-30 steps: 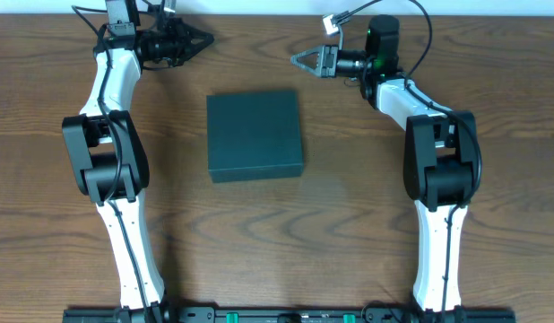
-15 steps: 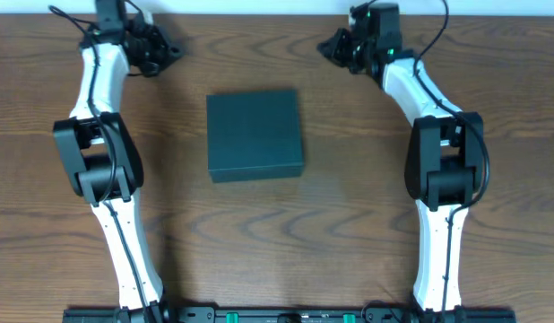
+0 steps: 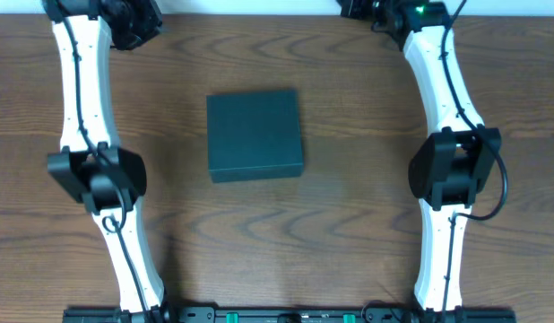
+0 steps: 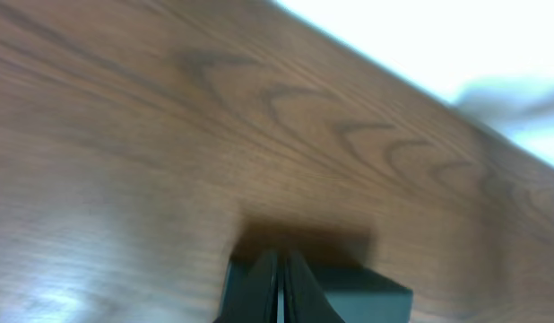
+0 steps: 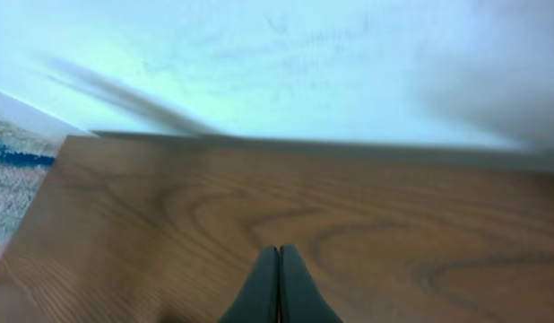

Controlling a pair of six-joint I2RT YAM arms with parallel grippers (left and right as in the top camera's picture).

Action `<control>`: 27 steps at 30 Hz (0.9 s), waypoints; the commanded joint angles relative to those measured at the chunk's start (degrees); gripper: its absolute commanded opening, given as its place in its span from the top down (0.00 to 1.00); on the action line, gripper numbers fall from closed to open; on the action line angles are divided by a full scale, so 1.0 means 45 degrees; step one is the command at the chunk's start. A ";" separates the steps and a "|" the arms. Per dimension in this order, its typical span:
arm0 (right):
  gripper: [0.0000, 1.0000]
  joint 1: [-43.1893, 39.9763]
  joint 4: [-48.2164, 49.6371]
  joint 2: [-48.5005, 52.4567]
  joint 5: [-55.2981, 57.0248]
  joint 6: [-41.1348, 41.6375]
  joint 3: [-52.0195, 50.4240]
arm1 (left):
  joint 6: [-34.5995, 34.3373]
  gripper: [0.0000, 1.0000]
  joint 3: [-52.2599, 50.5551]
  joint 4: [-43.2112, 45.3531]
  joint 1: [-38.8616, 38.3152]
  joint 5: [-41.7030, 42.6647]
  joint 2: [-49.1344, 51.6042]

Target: Pack container

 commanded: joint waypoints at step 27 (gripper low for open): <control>0.98 0.1345 -1.1914 -0.1205 -0.0588 -0.3667 0.6212 | 0.1321 0.94 0.0389 -0.5498 -0.4347 -0.3755 -0.7363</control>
